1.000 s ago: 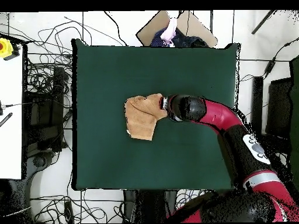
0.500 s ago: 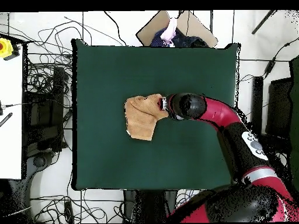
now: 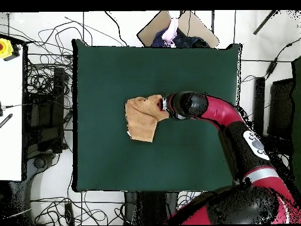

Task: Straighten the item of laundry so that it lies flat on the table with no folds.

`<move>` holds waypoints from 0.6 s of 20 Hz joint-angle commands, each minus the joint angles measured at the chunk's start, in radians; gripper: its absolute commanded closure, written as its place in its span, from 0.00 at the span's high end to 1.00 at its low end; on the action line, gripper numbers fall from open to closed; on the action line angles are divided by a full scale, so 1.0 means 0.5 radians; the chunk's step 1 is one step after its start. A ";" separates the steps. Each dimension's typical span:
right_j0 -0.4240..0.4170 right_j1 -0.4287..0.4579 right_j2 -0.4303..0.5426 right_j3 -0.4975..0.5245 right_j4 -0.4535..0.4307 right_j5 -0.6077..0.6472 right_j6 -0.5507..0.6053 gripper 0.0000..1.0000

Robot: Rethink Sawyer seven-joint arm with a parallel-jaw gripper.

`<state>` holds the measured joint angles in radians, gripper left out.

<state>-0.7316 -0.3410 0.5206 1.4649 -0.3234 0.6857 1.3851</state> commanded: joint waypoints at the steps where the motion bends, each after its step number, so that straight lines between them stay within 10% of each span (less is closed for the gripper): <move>1: 0.056 0.070 0.150 -0.029 -0.023 0.208 -0.237 1.00; 12: 0.062 0.106 0.144 0.079 -0.048 0.000 -0.122 1.00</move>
<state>-0.7316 -0.3341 0.5212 1.4653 -0.3232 0.6869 1.3851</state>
